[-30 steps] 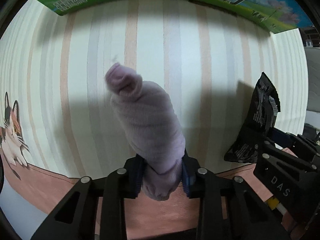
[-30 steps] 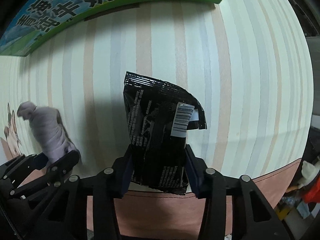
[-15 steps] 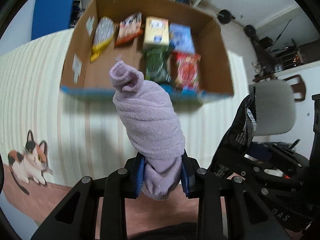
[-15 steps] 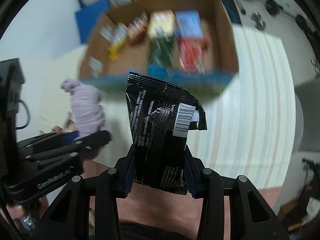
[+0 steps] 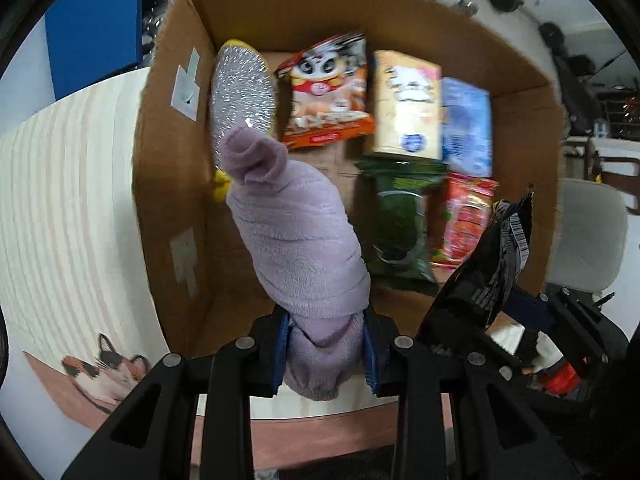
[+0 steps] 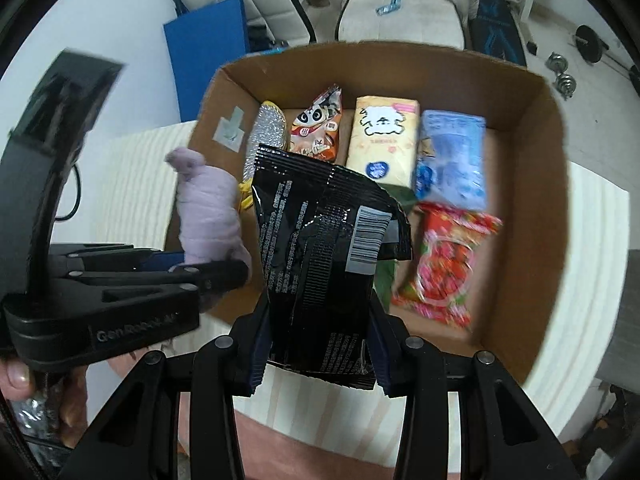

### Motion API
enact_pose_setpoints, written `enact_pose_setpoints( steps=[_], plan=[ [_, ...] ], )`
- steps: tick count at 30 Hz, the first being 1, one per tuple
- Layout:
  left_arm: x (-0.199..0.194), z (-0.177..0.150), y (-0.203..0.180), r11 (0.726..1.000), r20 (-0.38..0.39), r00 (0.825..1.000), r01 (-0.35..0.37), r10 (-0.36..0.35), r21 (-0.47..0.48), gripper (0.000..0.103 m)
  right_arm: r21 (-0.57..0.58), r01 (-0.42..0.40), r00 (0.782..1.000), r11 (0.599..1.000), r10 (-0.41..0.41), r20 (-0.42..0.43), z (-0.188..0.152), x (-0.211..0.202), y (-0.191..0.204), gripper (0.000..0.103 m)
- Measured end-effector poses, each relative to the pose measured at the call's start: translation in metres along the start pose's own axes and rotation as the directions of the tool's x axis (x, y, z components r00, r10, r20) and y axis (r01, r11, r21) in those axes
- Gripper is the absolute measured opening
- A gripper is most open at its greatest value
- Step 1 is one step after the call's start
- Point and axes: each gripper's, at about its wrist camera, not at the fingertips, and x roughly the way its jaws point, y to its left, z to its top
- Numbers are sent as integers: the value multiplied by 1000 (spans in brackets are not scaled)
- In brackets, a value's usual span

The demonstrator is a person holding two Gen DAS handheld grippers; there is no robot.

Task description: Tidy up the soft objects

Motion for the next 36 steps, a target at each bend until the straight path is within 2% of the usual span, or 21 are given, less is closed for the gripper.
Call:
enact_pose_setpoints(
  steps=[4, 7, 10, 12, 18, 22, 24, 28, 30, 33, 34, 36],
  plan=[
    [12, 17, 5, 997, -31, 996, -82, 82, 15, 28, 3, -22, 998, 1000, 22, -52, 12, 28, 4, 45],
    [19, 21, 4, 993, -59, 992, -111, 113, 29, 32, 13, -39, 996, 999, 40, -85, 18, 45, 5, 46],
    [22, 24, 3, 992, -65, 990, -123, 124, 22, 37, 27, -29, 994, 999, 31, -101, 20, 55, 2, 52],
    [23, 24, 5, 992, -61, 990, -127, 128, 10, 38, 40, -10, 995, 999, 14, -99, 22, 57, -2, 64],
    [17, 18, 7, 995, -35, 995, -98, 97, -10, 48, 44, 32, 995, 998, -28, -95, 21, 48, -10, 65],
    [7, 7, 3, 997, 14, 997, -76, 76, -29, 55, 44, 71, 995, 997, -67, -75, 17, 36, -17, 65],
    [1, -3, 2, 997, 51, 997, -60, 62, -39, 60, 50, 92, 994, 995, -88, -67, 14, 27, -22, 69],
    [-12, -25, -7, 998, 138, 989, -53, 57, -37, 70, 60, 145, 989, 988, -143, -34, 2, 8, -33, 69],
    [-17, -35, -13, 997, 188, 979, -74, 79, -35, 74, 69, 165, 986, 984, -164, -16, -4, 0, -40, 69],
    [-22, -44, -21, 992, 252, 959, -126, 129, -27, 85, 79, 198, 980, 977, -199, 3, -13, -12, -48, 69],
    [-23, -46, -22, 990, 268, 953, -135, 138, -28, 92, 84, 206, 978, 975, -208, 10, -15, -16, -51, 70],
    [-25, -51, -25, 990, 292, 946, -138, 141, -30, 95, 102, 214, 976, 972, -217, 27, -18, -24, -58, 78]
  ],
)
